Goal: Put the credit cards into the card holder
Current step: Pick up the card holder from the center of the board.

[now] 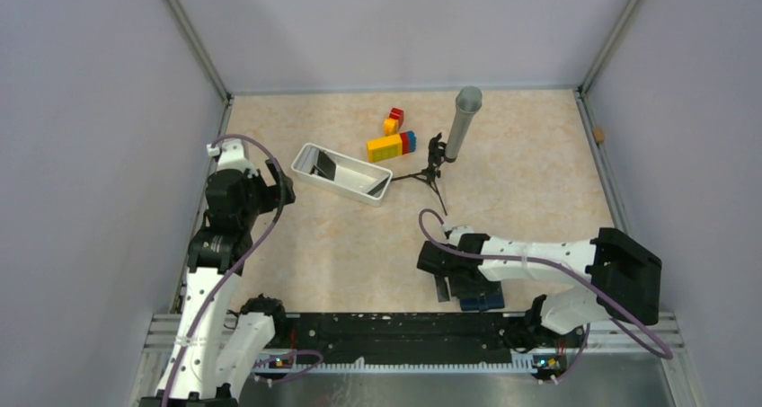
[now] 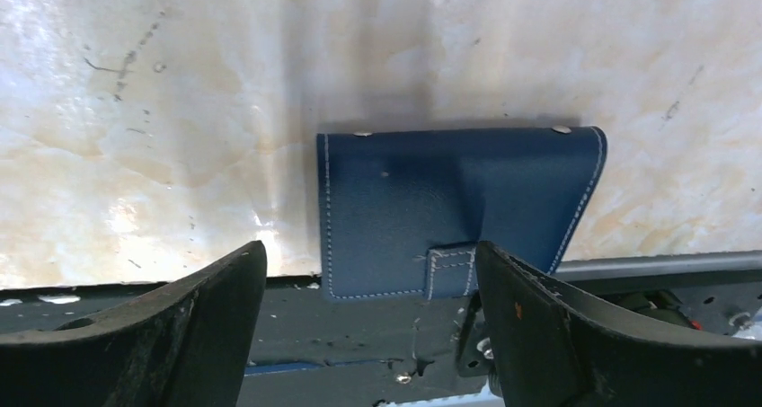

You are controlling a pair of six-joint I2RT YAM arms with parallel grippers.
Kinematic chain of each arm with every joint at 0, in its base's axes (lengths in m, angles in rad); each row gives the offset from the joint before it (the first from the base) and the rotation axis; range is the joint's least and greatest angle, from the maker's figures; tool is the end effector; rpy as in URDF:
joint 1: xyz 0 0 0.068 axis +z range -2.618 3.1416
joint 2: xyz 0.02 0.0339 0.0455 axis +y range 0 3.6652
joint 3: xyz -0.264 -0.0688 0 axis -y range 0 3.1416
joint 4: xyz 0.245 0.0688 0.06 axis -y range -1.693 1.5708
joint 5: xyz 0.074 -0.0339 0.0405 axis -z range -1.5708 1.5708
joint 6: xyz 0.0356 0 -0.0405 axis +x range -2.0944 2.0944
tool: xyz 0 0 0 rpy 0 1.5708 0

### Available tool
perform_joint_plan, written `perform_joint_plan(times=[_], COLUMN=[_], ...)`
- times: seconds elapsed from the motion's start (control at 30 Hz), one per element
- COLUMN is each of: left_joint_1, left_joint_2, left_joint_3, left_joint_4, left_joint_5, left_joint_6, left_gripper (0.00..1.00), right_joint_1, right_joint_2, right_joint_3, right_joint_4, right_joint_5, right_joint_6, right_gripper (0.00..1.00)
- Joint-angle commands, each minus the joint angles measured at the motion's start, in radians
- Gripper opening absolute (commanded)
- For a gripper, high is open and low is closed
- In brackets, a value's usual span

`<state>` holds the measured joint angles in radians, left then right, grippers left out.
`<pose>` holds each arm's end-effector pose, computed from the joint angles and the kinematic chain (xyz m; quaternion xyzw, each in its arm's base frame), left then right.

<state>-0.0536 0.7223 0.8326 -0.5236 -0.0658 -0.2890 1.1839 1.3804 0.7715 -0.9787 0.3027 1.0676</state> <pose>0.1590 -0.0062 0.3306 -0.1161 0.8288 -0.0661 0.5434 0.0866 0.1845 0.1738 -0.0587 0.9868 -0.0724 0.1325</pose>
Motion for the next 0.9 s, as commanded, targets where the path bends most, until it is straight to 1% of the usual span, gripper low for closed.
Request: perform_joint_plan(times=[0.0, 0.1, 0.2, 0.27, 0.37, 0.4, 0.53, 0.57, 0.6, 0.63, 0.83, 0.87], left_joint_1=[-0.002, -0.002, -0.002, -0.002, -0.002, -0.002, -0.002, -0.002, -0.002, -0.002, -0.004, -0.008], left_joint_2=[-0.006, -0.009, -0.008, -0.008, -0.007, -0.007, -0.004, -0.004, -0.004, -0.003, -0.002, -0.002], left_joint_3=[-0.006, -0.007, -0.008, -0.008, -0.009, -0.008, -0.008, -0.009, -0.008, -0.009, -0.010, -0.012], left_joint_4=[0.043, 0.042, 0.042, 0.042, 0.042, 0.043, 0.043, 0.043, 0.043, 0.043, 0.050, 0.054], left_joint_5=[0.014, 0.012, 0.011, 0.011, 0.009, 0.008, 0.009, 0.010, 0.011, 0.013, 0.060, 0.102], left_joint_6=[0.005, 0.005, 0.004, 0.003, 0.002, 0.002, 0.002, 0.002, 0.002, 0.002, 0.013, 0.017], left_gripper=[0.99, 0.99, 0.99, 0.99, 0.99, 0.99, 0.99, 0.99, 0.99, 0.99, 0.99, 0.99], right_joint_1=[0.014, 0.013, 0.015, 0.021, 0.027, 0.027, 0.028, 0.028, 0.027, 0.027, 0.027, 0.028], right_joint_2=[0.009, 0.017, 0.043, 0.065, 0.083, 0.085, 0.089, 0.089, 0.088, 0.087, 0.045, 0.029], right_joint_3=[0.010, -0.024, -0.047, -0.053, -0.067, -0.074, -0.083, -0.074, -0.064, -0.047, 0.082, 0.099], right_joint_4=[0.042, 0.068, 0.044, 0.030, 0.044, 0.052, 0.065, 0.059, 0.051, 0.040, 0.020, 0.028], right_joint_5=[0.000, -0.007, 0.036, 0.048, 0.049, 0.049, 0.066, 0.078, 0.092, 0.110, 0.178, 0.180], right_joint_6=[0.015, 0.030, 0.045, 0.053, 0.059, 0.060, 0.058, 0.053, 0.048, 0.039, -0.063, -0.093], right_gripper=[0.85, 0.84, 0.78, 0.72, 0.58, 0.53, 0.22, 0.14, 0.02, 0.00, 0.00, 0.00])
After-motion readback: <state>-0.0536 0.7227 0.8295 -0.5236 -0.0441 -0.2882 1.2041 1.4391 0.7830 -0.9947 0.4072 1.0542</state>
